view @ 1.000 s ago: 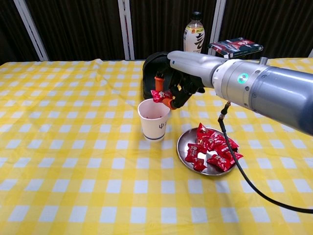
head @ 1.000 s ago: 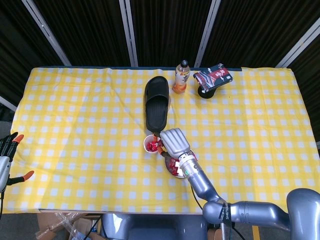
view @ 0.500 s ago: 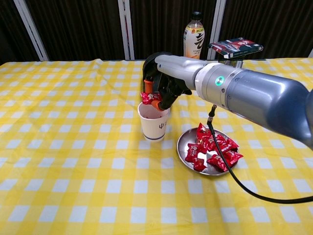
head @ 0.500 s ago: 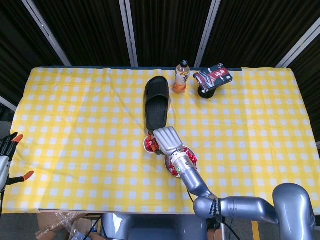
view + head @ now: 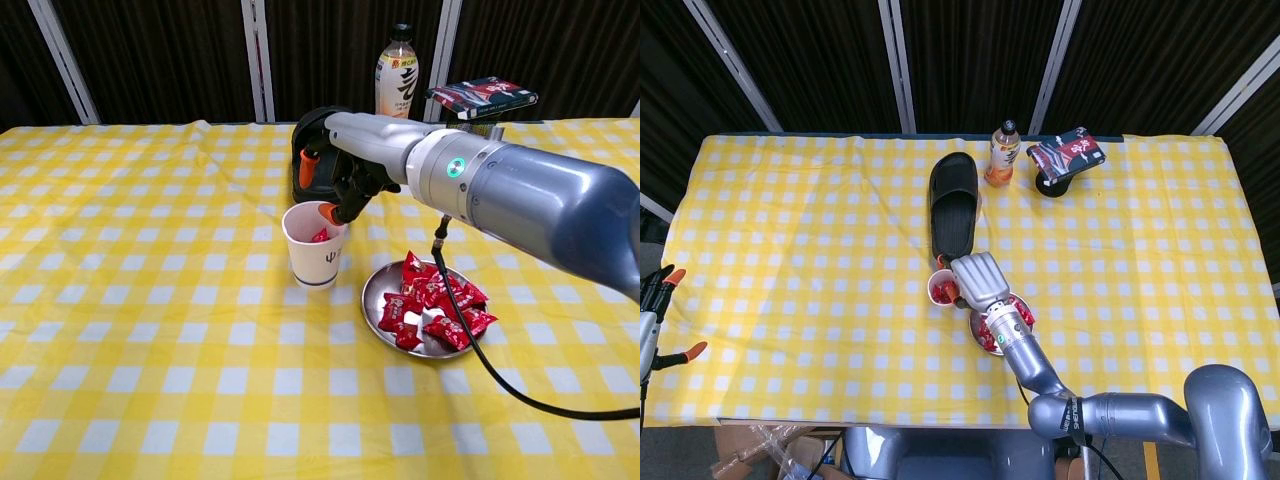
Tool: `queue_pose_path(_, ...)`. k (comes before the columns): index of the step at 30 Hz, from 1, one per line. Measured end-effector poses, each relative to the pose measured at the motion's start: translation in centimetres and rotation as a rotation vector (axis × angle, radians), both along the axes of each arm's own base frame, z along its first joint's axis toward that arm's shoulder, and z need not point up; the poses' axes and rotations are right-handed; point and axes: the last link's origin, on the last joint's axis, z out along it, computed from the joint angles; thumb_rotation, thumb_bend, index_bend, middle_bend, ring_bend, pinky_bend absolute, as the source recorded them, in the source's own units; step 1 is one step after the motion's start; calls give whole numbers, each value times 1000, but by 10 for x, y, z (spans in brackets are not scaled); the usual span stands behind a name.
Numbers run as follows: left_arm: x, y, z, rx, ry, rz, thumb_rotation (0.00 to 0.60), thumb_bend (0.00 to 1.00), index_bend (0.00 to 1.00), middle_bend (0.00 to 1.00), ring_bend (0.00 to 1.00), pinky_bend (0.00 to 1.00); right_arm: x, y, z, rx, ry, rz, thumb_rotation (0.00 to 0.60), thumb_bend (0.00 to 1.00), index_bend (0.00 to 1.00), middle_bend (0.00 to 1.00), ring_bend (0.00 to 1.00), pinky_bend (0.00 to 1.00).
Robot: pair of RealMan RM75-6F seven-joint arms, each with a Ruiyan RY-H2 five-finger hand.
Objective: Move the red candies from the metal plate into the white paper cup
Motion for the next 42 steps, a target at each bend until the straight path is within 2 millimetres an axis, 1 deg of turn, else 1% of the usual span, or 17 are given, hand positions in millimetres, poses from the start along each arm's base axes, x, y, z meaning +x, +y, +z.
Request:
queue_pose_path(4, 0, 0, 0, 1, 1, -1, 600, 38, 16, 0, 0, 0, -3, 7, 5, 1, 3, 5, 600, 471, 358, 818, 891, 846)
queue_pose_path(10, 1, 0, 0, 5, 4, -8, 600, 39, 16, 0, 0, 0, -13, 28, 17, 10, 24, 8, 600, 433, 358, 818, 891, 846)
queue_pose_path(14, 2, -1, 1, 11, 7, -19, 600, 38, 16, 0, 0, 0, -30, 49, 26, 23, 59, 0, 600, 410, 343, 818, 891, 846)
queue_pose_path(18, 3, -2, 1, 19, 8, -31, 600, 39, 16, 0, 0, 0, -51, 67, 31, 23, 108, -8, 600, 409, 279, 818, 891, 846)
queue_pose_path(22, 4, -3, 1, 28, 10, -42, 600, 39, 16, 0, 0, 0, -70, 78, 36, 17, 143, -35, 600, 408, 190, 818, 891, 846)
queue_pose_path(24, 4, -4, 1, 32, 11, -46, 600, 38, 16, 0, 0, 0, -79, 80, 36, 14, 159, -49, 600, 408, 182, 818, 891, 846)
queue_pose_path(28, 4, -4, 1, 36, 16, -51, 600, 38, 16, 0, 0, 0, -93, 82, 34, 4, 184, -63, 600, 405, 192, 818, 891, 846)
queue_pose_path(31, 4, -5, 1, 38, 20, -52, 600, 38, 16, 0, 0, 0, -106, 84, 29, 3, 198, -76, 600, 397, 288, 818, 891, 846)
queue_pose_path(34, 4, -5, 0, 40, 23, -53, 600, 38, 16, 0, 0, 0, -114, 86, 24, 3, 191, -88, 600, 397, 334, 818, 891, 846)
queue_pose_path(36, 4, -5, 0, 40, 26, -52, 600, 38, 16, 0, 0, 0, -119, 87, 21, 2, 181, -93, 600, 397, 349, 818, 891, 846)
queue_pose_path(42, 4, -5, 0, 42, 31, -49, 600, 38, 16, 0, 0, 0, -129, 87, 15, 7, 182, -108, 600, 395, 352, 818, 891, 846)
